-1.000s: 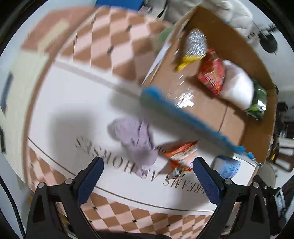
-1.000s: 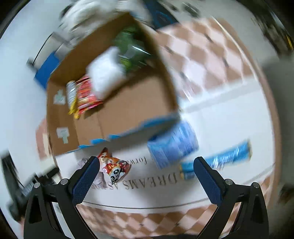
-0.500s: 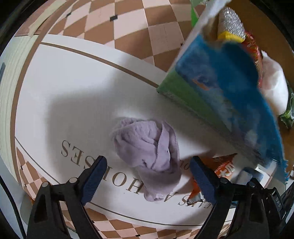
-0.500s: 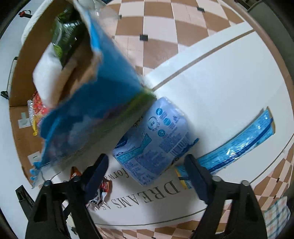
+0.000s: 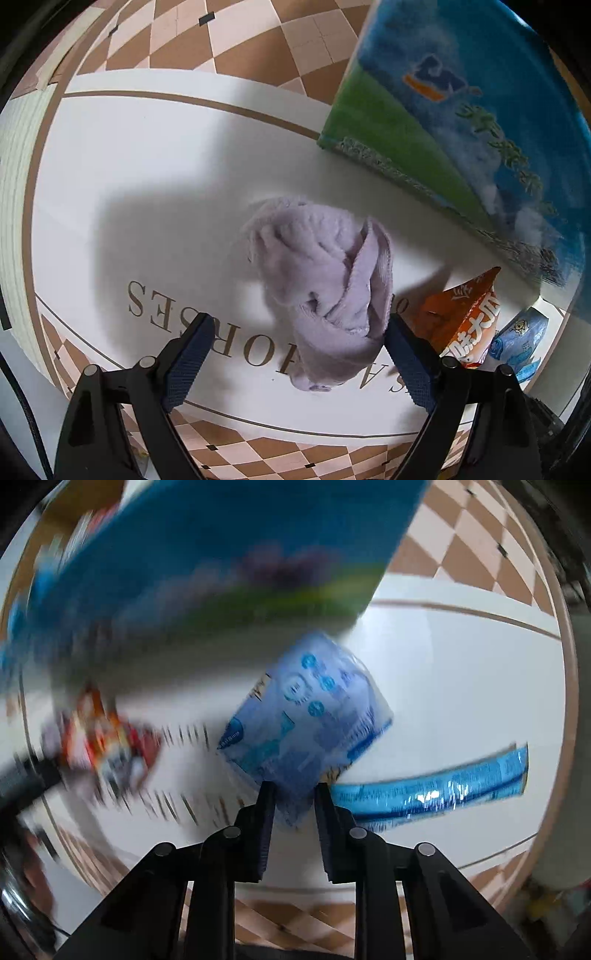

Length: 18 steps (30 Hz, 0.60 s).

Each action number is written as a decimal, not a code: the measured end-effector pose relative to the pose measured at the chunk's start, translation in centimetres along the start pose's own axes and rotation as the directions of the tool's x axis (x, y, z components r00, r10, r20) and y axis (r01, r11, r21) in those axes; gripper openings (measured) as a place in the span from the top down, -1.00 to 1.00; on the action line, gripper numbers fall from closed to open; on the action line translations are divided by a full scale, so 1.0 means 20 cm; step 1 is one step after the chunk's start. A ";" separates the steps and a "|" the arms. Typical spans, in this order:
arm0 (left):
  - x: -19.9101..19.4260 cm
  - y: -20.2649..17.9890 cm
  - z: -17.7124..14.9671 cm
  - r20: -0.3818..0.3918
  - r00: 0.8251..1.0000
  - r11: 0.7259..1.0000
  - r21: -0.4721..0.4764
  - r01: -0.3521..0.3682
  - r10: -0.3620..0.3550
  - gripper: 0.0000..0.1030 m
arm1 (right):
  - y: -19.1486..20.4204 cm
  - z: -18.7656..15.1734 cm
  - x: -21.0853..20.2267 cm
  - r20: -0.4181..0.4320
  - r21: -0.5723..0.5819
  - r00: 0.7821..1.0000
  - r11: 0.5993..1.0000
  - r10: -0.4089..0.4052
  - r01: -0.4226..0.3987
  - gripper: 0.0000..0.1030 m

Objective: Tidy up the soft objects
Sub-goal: 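Grasp the lavender cloth with the left gripper while the right gripper grasps the blue-white milk packet, then carry the cloth and milk packet into the box and open both grippers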

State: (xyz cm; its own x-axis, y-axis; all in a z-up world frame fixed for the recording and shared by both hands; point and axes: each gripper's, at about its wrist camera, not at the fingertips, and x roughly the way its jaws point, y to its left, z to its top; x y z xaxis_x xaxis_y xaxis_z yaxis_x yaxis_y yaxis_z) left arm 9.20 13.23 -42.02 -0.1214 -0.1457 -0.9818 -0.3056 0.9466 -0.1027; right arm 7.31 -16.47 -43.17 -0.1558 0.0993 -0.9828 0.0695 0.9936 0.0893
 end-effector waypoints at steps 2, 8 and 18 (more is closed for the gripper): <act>0.02 0.01 0.01 -0.006 1.000 1.000 -0.010 0.018 -0.018 -0.79 | 0.01 -0.02 -0.02 0.003 -0.024 1.000 0.999 -0.020 0.020 0.54; 0.02 -0.01 0.06 -0.008 0.998 0.998 -0.042 0.054 -0.054 -0.68 | -0.09 0.05 -0.10 0.076 0.195 0.991 0.973 0.111 -0.123 -0.46; 0.04 0.07 -0.03 0.004 1.000 1.000 0.008 -0.015 0.015 0.28 | 0.00 0.18 0.00 0.081 0.251 0.994 0.964 0.071 -0.089 0.03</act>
State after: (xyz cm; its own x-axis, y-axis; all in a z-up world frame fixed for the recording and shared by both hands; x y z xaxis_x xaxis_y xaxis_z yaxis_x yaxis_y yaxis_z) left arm 8.20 14.23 -42.77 -0.1220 -0.1305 -0.9839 -0.2959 0.9510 -0.0894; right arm 10.76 -16.69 -43.77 -0.0700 0.1645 -0.9839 0.3279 0.9353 0.1330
